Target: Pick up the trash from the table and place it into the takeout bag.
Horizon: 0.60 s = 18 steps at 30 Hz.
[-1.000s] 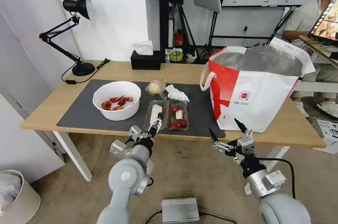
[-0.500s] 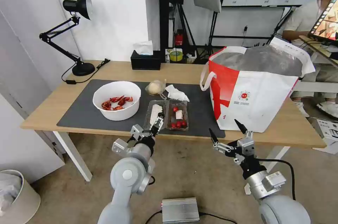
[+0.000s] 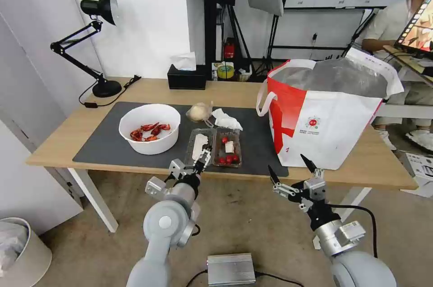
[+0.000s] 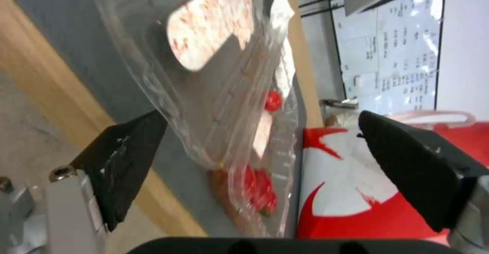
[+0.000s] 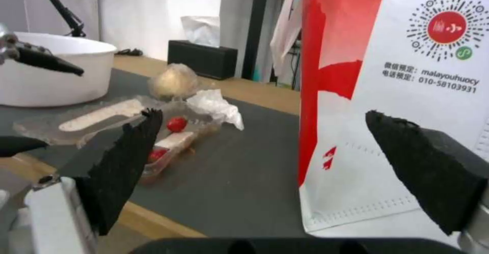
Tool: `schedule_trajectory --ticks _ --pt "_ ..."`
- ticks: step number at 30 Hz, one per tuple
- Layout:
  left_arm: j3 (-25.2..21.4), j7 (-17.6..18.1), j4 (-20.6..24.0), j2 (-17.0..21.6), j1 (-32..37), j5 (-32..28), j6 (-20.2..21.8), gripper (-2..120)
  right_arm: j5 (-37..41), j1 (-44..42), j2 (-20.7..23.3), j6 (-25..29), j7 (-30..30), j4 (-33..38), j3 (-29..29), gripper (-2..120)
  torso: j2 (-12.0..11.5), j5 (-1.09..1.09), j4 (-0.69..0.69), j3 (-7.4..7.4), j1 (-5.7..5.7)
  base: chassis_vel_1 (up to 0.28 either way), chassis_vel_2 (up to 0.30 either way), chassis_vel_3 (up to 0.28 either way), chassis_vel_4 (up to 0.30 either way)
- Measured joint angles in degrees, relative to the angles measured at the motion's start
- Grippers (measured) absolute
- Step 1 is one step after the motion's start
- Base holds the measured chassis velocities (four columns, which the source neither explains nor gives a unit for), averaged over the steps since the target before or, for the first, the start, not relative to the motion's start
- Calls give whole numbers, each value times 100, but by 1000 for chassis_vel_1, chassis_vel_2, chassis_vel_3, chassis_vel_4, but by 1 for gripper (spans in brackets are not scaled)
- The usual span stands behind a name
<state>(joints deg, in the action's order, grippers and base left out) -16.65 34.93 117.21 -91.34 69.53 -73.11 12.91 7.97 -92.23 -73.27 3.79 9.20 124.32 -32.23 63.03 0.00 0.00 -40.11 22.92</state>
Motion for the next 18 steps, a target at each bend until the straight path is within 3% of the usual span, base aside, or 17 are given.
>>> schedule_trajectory --ticks 18 --pt "-66 -361 92 1 22 50 -255 100 -99 84 -106 37 0 -149 146 100 0 0 0 0 0 0 0 0 0"
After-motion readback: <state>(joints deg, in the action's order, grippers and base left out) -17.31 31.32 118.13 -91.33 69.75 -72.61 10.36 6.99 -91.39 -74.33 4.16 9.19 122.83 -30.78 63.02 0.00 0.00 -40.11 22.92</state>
